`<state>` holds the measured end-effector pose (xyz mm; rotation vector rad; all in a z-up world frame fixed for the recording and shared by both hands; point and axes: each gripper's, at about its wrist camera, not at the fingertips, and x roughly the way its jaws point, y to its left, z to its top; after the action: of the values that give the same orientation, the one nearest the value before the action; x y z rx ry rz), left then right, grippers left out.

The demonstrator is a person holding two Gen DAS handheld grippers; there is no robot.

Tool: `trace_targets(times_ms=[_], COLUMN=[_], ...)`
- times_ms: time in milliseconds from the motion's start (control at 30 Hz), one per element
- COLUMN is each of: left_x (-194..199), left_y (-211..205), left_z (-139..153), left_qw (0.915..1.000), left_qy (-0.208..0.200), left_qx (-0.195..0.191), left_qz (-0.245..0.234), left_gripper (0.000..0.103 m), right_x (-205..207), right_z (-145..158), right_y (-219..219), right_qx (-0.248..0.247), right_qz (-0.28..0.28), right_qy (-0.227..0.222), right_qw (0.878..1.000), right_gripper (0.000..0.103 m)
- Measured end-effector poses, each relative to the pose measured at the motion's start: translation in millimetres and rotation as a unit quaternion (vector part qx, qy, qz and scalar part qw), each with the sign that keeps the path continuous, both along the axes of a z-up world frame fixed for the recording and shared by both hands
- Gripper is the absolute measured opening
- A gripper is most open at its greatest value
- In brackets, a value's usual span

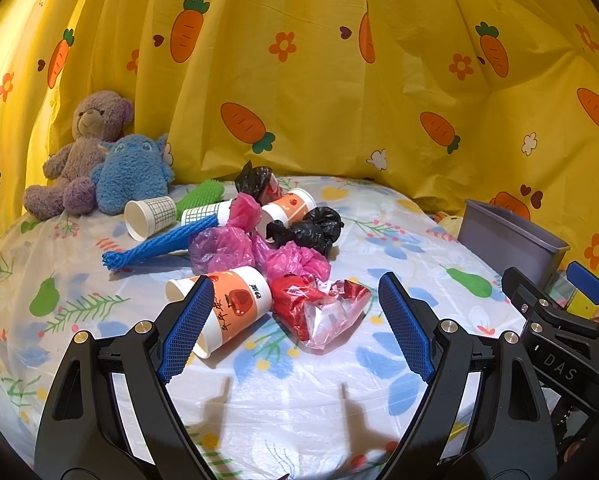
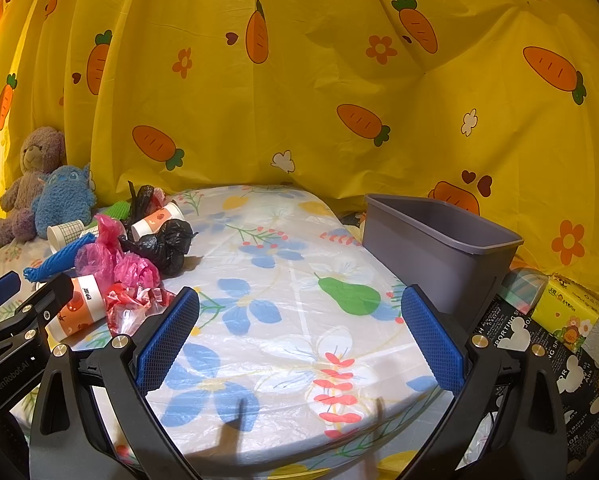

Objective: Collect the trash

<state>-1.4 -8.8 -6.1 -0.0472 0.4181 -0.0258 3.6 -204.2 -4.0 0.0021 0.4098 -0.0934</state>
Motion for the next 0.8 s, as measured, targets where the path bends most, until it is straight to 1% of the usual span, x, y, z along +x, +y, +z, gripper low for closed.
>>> trace_targets(times_ms=[800], left_x=[1.0], left_y=[-3.2], left_z=[-0.3], left_qw=[1.0000], left_qy=[0.000], left_qx=[0.001], left_qz=[-0.001], left_gripper=[0.083], right_x=[-0.4], right_z=[-0.7], right_y=[-0.4], right_qx=[-0.001], right_qz=[0.000], right_qy=[0.000], right_qw=[1.000], right_gripper=[0.098])
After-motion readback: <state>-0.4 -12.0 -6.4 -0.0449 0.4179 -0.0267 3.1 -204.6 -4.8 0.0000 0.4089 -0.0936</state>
